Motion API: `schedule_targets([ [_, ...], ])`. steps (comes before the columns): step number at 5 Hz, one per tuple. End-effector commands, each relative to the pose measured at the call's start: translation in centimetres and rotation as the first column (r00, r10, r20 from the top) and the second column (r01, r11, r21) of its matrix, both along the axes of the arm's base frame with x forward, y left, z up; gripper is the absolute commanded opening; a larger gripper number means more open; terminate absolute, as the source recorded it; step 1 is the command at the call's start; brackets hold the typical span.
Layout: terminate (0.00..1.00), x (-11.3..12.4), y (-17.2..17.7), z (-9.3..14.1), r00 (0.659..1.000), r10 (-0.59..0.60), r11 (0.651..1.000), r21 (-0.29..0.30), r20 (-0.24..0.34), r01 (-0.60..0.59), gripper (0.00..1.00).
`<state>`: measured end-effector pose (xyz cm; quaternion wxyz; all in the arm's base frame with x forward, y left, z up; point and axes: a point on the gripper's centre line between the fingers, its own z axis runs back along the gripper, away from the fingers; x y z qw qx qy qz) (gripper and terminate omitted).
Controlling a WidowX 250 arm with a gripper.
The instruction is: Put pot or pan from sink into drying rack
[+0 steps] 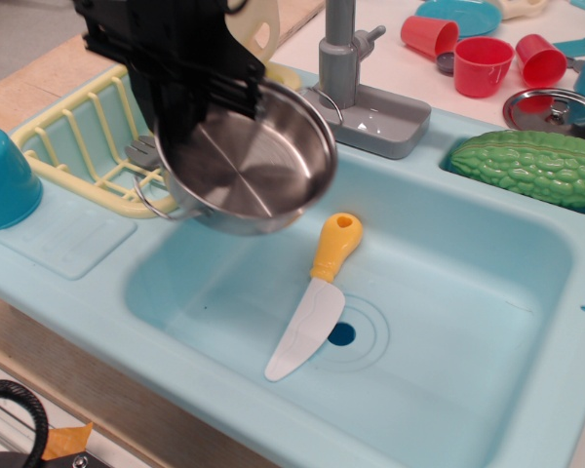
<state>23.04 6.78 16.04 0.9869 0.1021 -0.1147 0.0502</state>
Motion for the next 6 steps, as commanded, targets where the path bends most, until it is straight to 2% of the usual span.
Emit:
schedule_targets([
  [1,0.0,1.5,4.1,1.8,0.998,-0.002,0.999,0.047,0.07,-0.002,0.0],
  [3,0.0,1.5,8.3,1.6,0.99,-0.012,0.998,0.062,0.138,0.003,0.0],
  [4,0.0,1.5,9.4,0.2,0.984,-0.041,0.999,0.011,0.175,0.04,1.0],
  [6,0.0,1.5,9.4,0.2,0.984,-0.041,0.999,0.011,0.175,0.04,1.0],
])
